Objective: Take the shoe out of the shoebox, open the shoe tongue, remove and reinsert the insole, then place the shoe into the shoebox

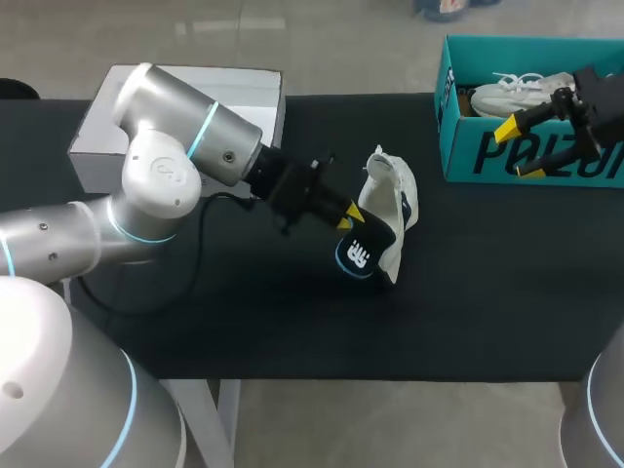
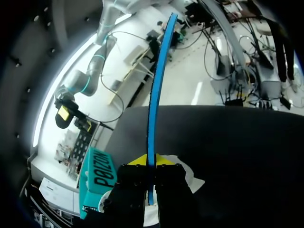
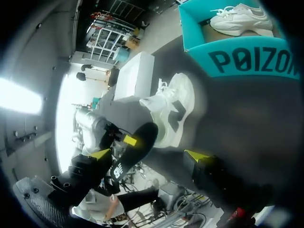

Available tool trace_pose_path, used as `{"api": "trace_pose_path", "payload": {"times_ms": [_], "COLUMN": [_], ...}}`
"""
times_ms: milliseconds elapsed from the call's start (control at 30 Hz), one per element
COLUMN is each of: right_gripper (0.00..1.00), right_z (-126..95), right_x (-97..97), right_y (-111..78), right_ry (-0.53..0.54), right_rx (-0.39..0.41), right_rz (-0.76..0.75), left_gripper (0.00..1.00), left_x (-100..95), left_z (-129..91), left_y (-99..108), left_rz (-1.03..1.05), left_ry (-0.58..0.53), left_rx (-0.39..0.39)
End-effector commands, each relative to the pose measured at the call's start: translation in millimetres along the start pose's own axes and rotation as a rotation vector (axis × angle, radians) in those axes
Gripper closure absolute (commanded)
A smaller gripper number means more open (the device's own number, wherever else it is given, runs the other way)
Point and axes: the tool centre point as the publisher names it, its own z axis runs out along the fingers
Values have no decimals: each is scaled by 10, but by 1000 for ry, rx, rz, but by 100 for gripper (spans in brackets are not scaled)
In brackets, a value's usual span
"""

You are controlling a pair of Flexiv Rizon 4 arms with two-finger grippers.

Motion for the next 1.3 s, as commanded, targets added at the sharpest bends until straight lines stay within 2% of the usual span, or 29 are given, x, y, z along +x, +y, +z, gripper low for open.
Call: {"api": "trace_pose_path", "payload": {"times_ms": [33,167,433,733,900,1300], "right_gripper": [0,0,0,0,0,0], "right_z": [6,6,6,6,6,6], "right_x": [-3,-3,-3,-3,-3,-3], "right_y": [13,13,13,13,13,13], "right_ry": [-3,-3,-3,-3,-3,-3], "right_rx": [3,3,3,3,3,3], "right_rz": [1,1,1,1,1,1], "left_gripper": [100,100,100,100,100,100], "left_x": [-50,-17,-52,-81,-71,-12], "left_z": [69,129,217,202,211,386], "left_y": [108,202,247,399,464,752], "left_rz": [-3,-14,-10,-4,-15,-25], "left_ry": [27,40,61,103,108,179], "left_rx": [3,10,15,-57,-68,-130]}}
